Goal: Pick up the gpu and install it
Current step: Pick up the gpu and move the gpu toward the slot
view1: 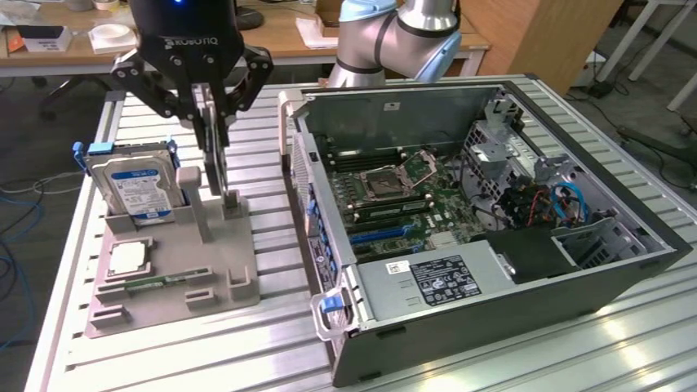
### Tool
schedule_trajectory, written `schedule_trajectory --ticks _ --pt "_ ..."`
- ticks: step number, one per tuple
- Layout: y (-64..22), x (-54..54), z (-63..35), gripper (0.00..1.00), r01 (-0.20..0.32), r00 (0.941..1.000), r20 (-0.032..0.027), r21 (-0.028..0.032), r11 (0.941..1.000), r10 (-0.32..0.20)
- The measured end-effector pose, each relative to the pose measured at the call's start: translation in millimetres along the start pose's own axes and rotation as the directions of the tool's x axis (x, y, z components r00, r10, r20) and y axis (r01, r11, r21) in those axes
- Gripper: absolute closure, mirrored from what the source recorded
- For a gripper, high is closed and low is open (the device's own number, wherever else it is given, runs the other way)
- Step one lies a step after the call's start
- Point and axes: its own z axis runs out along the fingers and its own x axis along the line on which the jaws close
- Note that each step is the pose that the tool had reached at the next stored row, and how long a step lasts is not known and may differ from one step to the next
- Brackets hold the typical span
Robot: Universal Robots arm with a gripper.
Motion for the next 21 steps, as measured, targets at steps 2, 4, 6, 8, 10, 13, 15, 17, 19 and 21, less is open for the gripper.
schedule_trajectory --ticks 2,4,6,8,10,13,15,17,19,21 --pt "0.0 0.0 -1.4 0.73 0.000 1.0000 0.0000 0.0001 1.0000 0.000" --pt "0.0 0.0 -2.2 0.73 0.000 1.0000 0.0001 0.0001 1.0000 0.000" --pt "0.0 0.0 -3.3 0.73 0.000 1.0000 0.0000 0.0006 1.0000 0.000" --pt "0.1 0.0 -4.5 0.73 0.000 1.0000 0.0000 0.0007 1.0000 0.000" --pt "0.1 -0.1 -5.7 0.73 0.000 1.0000 0.0000 0.0012 1.0000 0.000" --pt "0.1 -0.1 -6.0 0.73 0.000 1.0000 0.0000 0.0012 1.0000 0.000" --pt "0.1 -0.2 -6.0 0.73 0.000 1.0000 -0.0001 0.0012 1.0000 0.000" --pt "0.1 -0.9 -5.9 0.73 0.000 1.0000 -0.0001 0.0013 1.0000 0.000" --pt "0.1 -2.0 -5.7 0.73 0.000 1.0000 -0.0001 0.0011 1.0000 0.000" --pt "0.1 -2.8 -5.6 0.73 0.000 1.0000 -0.0001 0.0011 1.0000 0.000"
